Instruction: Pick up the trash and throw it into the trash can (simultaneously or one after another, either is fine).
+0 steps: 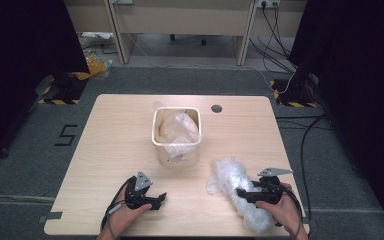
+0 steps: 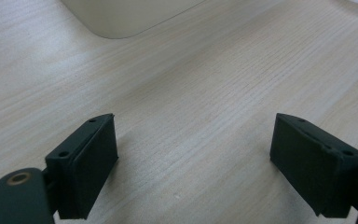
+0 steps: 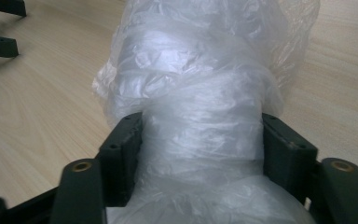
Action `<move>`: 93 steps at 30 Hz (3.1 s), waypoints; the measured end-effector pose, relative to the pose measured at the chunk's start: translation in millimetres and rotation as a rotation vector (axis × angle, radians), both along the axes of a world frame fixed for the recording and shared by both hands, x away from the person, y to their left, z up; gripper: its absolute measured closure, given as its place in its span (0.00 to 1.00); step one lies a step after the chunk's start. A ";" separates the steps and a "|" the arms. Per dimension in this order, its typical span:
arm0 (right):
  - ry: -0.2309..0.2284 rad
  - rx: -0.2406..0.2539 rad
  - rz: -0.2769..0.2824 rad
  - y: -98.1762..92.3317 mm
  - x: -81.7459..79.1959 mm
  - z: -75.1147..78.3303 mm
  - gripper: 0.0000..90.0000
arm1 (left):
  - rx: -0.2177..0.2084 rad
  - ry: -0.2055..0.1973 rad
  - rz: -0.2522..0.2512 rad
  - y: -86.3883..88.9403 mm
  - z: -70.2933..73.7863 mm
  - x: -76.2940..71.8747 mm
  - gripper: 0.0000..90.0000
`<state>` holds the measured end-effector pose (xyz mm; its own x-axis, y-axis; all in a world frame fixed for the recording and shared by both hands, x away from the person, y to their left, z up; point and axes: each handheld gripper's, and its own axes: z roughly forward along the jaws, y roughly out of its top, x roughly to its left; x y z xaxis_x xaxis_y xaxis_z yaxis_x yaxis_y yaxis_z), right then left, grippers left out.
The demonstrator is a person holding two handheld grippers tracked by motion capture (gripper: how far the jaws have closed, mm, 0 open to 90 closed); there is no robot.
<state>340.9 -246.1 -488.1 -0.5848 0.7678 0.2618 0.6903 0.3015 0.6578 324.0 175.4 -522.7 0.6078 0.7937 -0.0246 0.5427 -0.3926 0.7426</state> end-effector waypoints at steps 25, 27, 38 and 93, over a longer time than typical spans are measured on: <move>-0.158 0.109 -0.026 -15.8 -13.1 45.3 0.71 | 0.002 -0.003 0.000 0.1 0.0 0.1 0.16; -0.171 0.115 -0.034 -18.5 -14.0 49.7 0.71 | 0.000 -0.001 0.001 0.0 -0.1 0.0 0.16; -0.204 0.133 -0.058 -24.4 -13.6 59.1 0.72 | 0.000 0.000 0.000 0.0 0.0 0.0 0.16; -0.393 0.230 0.026 -2.1 40.3 199.9 0.73 | -0.001 0.000 0.004 0.1 0.1 0.1 0.15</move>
<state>381.2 -248.2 -288.1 -0.6922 0.6993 0.1784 0.3693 0.1309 0.9201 324.1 175.4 -522.6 0.6046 0.7962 -0.0251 0.5440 -0.3897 0.7431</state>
